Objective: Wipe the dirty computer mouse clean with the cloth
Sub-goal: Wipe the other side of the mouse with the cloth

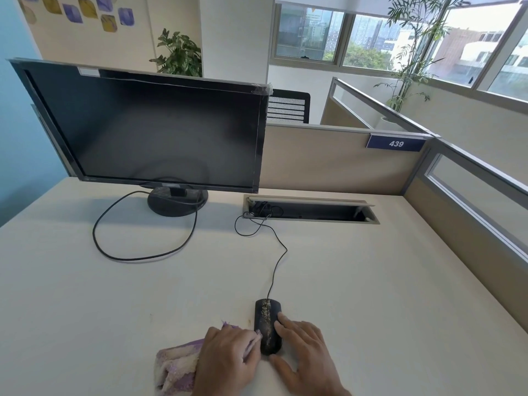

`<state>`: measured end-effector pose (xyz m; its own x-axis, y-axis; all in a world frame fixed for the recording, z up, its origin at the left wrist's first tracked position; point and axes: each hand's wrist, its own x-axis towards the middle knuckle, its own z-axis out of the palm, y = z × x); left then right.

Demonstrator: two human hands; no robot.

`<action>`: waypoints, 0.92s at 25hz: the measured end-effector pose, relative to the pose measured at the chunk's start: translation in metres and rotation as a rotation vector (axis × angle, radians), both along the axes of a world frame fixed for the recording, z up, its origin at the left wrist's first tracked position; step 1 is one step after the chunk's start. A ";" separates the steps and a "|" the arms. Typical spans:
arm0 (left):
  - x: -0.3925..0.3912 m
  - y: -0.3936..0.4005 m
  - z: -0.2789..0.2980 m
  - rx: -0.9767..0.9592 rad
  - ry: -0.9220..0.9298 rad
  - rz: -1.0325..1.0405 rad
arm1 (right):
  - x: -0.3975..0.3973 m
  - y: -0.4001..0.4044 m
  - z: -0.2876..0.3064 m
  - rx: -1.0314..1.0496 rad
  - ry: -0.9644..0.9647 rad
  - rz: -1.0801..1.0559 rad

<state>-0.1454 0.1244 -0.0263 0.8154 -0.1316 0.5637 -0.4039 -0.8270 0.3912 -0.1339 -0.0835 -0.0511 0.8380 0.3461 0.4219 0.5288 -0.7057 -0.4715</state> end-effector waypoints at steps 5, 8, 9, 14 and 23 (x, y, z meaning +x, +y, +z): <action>0.008 0.000 0.014 -0.061 0.187 -0.024 | 0.000 0.000 0.001 0.001 -0.004 -0.005; 0.019 -0.002 0.019 -0.138 0.297 0.021 | 0.001 0.000 0.001 0.005 -0.013 -0.005; 0.022 -0.003 0.021 -0.173 0.312 0.014 | 0.001 0.001 0.001 0.006 -0.017 -0.007; 0.038 -0.006 0.026 -0.173 0.345 0.029 | 0.002 0.001 0.000 0.011 -0.035 -0.010; 0.061 -0.007 0.031 -0.124 0.455 0.071 | 0.004 0.000 0.000 0.009 -0.048 -0.007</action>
<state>-0.0843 0.1179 0.0047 0.9877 -0.0207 0.1552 -0.1127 -0.7822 0.6128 -0.1303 -0.0835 -0.0512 0.8189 0.3368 0.4647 0.5464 -0.7052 -0.4519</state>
